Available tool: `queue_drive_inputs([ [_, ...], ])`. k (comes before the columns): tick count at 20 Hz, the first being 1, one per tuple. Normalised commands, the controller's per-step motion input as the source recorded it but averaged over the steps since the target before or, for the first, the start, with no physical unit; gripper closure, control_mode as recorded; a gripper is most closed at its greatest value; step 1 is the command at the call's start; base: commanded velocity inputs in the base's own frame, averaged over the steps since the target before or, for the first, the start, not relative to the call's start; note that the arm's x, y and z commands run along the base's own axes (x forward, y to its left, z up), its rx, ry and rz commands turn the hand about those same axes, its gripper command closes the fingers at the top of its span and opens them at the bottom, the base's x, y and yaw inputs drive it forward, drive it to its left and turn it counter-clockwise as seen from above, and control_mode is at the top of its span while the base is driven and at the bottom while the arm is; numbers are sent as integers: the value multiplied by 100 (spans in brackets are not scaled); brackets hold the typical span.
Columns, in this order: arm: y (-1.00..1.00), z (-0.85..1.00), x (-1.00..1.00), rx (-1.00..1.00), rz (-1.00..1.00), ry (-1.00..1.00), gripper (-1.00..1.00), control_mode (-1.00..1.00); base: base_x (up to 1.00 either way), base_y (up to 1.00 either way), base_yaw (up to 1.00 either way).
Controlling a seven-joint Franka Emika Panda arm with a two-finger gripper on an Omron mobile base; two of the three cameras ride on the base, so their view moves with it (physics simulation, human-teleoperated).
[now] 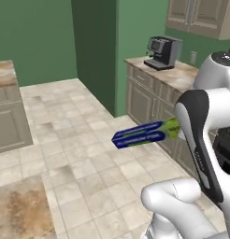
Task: Retrieve the tupperware and aluminum foil from the cabinet and place them on the dining counter near the plate with carrot and squash to prepare for storing leftovers.
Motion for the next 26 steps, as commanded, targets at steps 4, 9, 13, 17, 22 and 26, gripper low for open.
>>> queue_drive_inputs([
  [4, 0, 0, 0, 0, 0, 0, 100, 100, 100, -4, 0],
  [9, 0, 0, 0, 0, 0, 0, 100, 100, 100, 0, 0],
  [13, 0, 0, 0, 0, 0, 0, 100, 100, 100, 0, 0],
  [17, 0, 0, 0, 0, 0, 0, 100, 100, 100, -1, 0],
  [22, 0, 0, 0, 0, 0, 0, 100, 100, 100, -1, 0],
  [26, 0, 0, 0, 0, 0, 0, 100, 100, 100, 0, 0],
])
